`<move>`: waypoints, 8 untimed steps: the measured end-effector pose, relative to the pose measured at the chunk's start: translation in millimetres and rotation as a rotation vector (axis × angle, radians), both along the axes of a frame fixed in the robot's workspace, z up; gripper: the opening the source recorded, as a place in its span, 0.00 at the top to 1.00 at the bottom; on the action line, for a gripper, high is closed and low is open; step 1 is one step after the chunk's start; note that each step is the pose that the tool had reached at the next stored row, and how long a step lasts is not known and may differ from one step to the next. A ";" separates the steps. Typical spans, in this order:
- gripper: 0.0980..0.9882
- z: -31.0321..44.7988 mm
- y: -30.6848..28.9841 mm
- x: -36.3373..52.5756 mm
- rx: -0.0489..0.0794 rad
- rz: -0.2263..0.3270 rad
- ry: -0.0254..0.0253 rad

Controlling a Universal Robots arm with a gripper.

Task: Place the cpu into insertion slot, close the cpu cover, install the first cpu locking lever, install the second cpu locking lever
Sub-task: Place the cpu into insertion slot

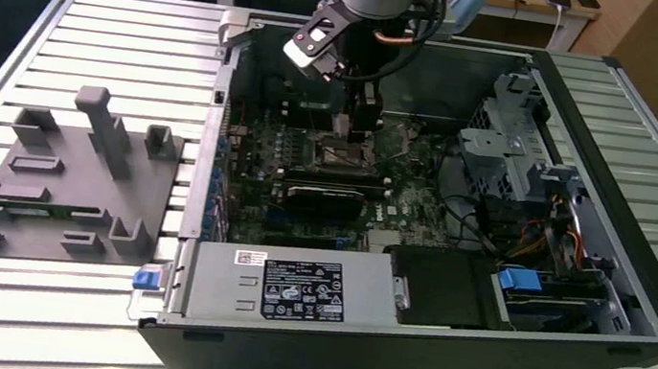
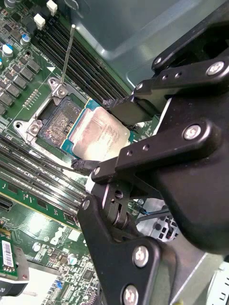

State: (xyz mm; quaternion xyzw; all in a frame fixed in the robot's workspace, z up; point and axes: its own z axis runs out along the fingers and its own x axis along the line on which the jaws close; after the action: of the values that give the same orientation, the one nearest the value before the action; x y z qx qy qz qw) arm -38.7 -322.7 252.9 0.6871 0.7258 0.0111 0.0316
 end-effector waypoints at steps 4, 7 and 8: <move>0.51 -1.6 0.0 0.0 0.000 0.000 -0.0008; 0.51 -2.3 0.0 0.0 0.000 0.000 -0.0009; 0.51 -2.5 0.0 0.0 0.000 0.000 -0.0009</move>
State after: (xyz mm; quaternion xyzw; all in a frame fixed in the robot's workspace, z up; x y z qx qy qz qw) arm -38.6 -322.7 250.3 0.6871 0.7258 0.0113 0.0320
